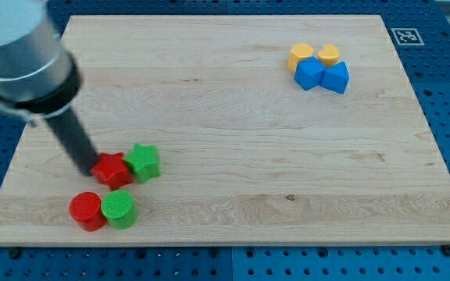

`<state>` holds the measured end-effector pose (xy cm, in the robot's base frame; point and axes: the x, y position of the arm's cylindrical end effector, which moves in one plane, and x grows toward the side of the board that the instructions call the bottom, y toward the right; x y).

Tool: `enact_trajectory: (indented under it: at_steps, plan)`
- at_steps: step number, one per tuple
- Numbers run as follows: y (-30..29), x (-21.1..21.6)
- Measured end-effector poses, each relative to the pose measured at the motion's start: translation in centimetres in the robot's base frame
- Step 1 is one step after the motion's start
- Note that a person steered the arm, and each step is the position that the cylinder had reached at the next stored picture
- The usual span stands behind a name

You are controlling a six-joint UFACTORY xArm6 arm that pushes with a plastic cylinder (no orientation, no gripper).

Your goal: Separate both the stars from each other

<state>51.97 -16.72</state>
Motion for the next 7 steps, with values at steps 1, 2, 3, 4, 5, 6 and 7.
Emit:
enact_trajectory:
  at_steps: [1, 2, 3, 4, 5, 6, 7]
  plan:
    - [2.0, -1.4]
    - [-2.1, -1.0]
    - [-2.9, 0.8]
    - [1.1, 1.2]
    - [9.1, 0.7]
    - [14.9, -0.3]
    - [14.7, 0.0]
